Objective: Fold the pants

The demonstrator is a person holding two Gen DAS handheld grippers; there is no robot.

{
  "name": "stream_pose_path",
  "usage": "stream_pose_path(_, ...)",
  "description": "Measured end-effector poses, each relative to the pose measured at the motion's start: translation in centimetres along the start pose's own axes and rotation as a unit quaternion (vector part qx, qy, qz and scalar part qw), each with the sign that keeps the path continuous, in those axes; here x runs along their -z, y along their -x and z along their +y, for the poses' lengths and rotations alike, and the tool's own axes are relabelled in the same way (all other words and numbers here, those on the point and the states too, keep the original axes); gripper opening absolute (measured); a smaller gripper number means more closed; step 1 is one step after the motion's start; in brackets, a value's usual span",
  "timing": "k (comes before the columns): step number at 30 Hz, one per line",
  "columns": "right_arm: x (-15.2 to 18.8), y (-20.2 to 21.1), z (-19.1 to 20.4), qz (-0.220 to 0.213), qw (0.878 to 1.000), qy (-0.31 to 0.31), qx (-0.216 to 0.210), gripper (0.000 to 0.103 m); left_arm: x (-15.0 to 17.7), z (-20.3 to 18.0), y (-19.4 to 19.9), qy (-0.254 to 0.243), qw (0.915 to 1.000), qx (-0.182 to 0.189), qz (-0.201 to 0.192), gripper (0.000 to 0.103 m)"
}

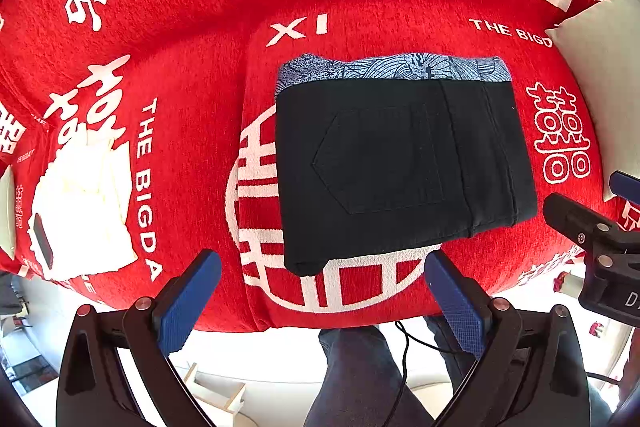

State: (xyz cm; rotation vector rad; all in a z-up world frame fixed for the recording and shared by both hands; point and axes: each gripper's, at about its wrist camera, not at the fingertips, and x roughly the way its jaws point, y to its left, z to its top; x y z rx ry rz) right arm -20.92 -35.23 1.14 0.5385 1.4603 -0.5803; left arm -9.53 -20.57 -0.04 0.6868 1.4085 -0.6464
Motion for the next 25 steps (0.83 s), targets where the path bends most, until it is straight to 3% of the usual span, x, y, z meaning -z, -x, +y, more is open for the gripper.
stream_pose_path(25, 0.48, -0.07, 0.26, 0.000, 1.000, -0.003, 0.000, 0.103, 0.24, 0.46, 0.06, 0.026, 0.9995, 0.015, -0.008, 0.102)
